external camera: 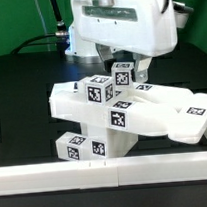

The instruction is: Assemble chair

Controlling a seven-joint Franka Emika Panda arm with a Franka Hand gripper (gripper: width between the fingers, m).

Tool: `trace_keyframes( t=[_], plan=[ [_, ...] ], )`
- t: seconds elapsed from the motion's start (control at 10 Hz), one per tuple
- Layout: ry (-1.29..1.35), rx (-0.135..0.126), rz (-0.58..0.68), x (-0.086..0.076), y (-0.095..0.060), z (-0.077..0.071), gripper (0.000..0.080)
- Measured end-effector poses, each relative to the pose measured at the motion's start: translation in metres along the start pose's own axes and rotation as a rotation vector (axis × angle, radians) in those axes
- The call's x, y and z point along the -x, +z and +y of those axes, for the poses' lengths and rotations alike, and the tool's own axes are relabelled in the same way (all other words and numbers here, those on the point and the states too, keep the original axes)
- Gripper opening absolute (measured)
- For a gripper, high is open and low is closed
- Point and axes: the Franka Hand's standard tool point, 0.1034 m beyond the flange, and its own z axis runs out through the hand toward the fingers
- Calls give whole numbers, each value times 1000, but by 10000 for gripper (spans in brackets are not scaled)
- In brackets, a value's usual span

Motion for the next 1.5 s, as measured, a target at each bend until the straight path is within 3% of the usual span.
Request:
trace_keyframes(
  t=[0.7, 0.9, 1.1, 1.5],
  plan=[
    [-682, 35, 18, -2, -1, 1, 648],
    [-687, 35, 18, -3, -1, 1, 635],
    [-687, 34, 18, -3, -1, 1, 281],
    [-634, 33, 18, -3, -1, 1, 285]
  ],
)
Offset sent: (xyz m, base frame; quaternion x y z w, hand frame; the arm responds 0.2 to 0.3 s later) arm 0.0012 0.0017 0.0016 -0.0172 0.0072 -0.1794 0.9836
